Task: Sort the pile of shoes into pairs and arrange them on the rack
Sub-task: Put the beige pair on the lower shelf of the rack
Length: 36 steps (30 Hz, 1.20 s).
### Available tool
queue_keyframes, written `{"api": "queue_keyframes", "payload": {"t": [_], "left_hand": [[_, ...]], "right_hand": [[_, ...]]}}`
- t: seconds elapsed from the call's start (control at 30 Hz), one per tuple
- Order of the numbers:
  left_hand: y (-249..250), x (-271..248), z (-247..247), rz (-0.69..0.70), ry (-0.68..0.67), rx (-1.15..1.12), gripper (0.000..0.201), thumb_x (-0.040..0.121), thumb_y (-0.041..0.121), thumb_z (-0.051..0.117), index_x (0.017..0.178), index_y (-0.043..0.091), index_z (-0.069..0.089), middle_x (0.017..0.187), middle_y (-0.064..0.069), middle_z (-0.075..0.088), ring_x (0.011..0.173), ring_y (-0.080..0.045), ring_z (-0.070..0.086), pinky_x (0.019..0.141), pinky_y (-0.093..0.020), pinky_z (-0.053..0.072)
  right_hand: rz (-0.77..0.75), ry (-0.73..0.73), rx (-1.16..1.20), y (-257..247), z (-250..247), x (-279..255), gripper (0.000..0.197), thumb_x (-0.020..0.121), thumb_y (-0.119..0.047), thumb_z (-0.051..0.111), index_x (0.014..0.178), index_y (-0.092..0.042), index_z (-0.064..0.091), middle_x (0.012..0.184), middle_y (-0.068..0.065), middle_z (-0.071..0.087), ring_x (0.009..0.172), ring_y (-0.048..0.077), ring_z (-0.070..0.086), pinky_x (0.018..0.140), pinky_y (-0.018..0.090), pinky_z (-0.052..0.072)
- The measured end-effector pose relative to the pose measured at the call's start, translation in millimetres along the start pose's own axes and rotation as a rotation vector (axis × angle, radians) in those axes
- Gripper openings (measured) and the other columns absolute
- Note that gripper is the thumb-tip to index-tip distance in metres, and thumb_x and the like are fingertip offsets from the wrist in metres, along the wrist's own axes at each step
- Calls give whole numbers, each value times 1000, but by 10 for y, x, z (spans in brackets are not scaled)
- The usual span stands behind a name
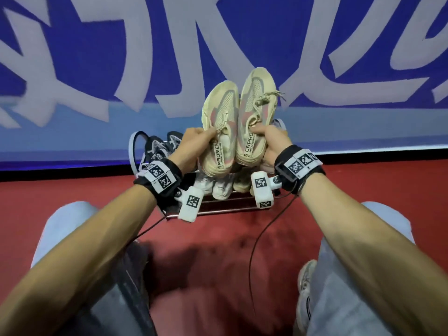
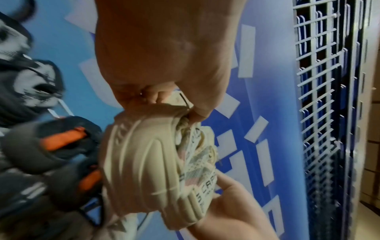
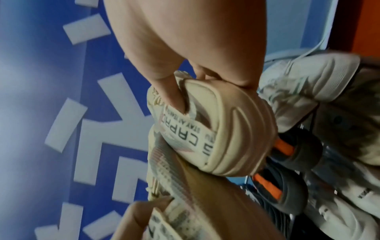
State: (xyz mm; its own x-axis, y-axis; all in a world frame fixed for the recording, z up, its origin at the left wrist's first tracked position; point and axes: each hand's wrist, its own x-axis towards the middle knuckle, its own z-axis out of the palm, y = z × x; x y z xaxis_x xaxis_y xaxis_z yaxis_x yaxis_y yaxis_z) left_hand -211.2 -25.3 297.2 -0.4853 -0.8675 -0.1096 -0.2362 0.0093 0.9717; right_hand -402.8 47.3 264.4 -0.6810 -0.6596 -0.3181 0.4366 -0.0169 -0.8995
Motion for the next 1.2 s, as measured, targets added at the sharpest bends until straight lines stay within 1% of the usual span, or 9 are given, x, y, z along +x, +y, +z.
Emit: {"api": "queue_keyframes", "payload": {"t": [0.13, 0.33, 0.47, 0.7, 0.8, 0.93, 1.03, 1.1, 1.2], "left_hand": [[-504, 27, -623, -26, 12, 40, 34, 93, 16, 61, 60, 18, 52, 45, 12, 47, 43, -8, 39, 40, -19, 29], [-782, -95, -1399, -130, 107, -32, 15, 81, 22, 72, 80, 11, 61, 64, 1, 60, 53, -11, 51, 51, -21, 37], [-1172, -198, -1702, -255, 118, -10, 19, 75, 20, 73, 90, 12, 65, 74, -7, 55, 60, -16, 46, 56, -27, 36], [-2137, -572, -1740, -565, 19, -101, 30, 87, 18, 68, 115, 7, 66, 90, -7, 75, 81, -23, 71, 85, -38, 61], [-2507, -817, -1664, -706, -70, -119, 13, 93, 18, 61, 105, 15, 63, 78, 1, 71, 68, -12, 67, 57, -23, 56], [-2834, -989, -1581, -854, -173, -93, 6, 94, 17, 56, 100, 17, 58, 66, 6, 63, 63, -10, 58, 56, -21, 53], [-3021, -930, -1550, -921, -176, -32, 10, 92, 15, 54, 83, 18, 51, 51, 5, 46, 46, -10, 42, 49, -20, 44], [-3105, -859, -1554, -956, -228, 27, 12, 83, 20, 58, 76, 18, 48, 50, 2, 40, 43, -13, 36, 47, -21, 36], [-3323, -638, -1607, -973, -283, 74, 14, 72, 27, 58, 78, 17, 51, 58, -2, 49, 49, -18, 42, 50, -22, 33]], "right_hand": [[26, -129, -73, 233, 651, -157, 44, 53, 2, 76, 97, -1, 75, 95, 19, 75, 89, 37, 74, 84, 57, 57], [66, -223, -111, 716, 1366, -404, 40, 64, 5, 78, 103, 6, 72, 97, 20, 75, 91, 37, 73, 82, 55, 58], [88, -302, -220, 1063, 1590, -499, 28, 71, 6, 76, 99, 4, 73, 94, 18, 76, 89, 33, 73, 82, 53, 59], [153, -391, -564, 1972, 1622, -365, 31, 55, -14, 81, 82, 0, 76, 88, 18, 76, 90, 34, 73, 85, 53, 58], [226, -449, -739, 2404, 1558, -337, 41, 45, -21, 79, 80, 0, 74, 90, 22, 74, 84, 31, 73, 79, 43, 60], [306, -459, -902, 2744, 1444, -438, 28, 59, -16, 81, 63, -17, 53, 68, 6, 59, 65, 18, 59, 58, 25, 45], [374, -421, -983, 2986, 1332, -405, 23, 73, -12, 77, 73, -12, 54, 74, 4, 55, 59, 14, 51, 49, 19, 38], [408, -408, -1038, 3109, 1259, -340, 24, 74, -13, 77, 88, -7, 59, 86, 5, 58, 66, 14, 53, 52, 20, 41], [494, -401, -1070, 3417, 1120, -80, 80, 53, -30, 84, 125, -6, 58, 112, 7, 65, 94, 24, 65, 83, 32, 55]]}}
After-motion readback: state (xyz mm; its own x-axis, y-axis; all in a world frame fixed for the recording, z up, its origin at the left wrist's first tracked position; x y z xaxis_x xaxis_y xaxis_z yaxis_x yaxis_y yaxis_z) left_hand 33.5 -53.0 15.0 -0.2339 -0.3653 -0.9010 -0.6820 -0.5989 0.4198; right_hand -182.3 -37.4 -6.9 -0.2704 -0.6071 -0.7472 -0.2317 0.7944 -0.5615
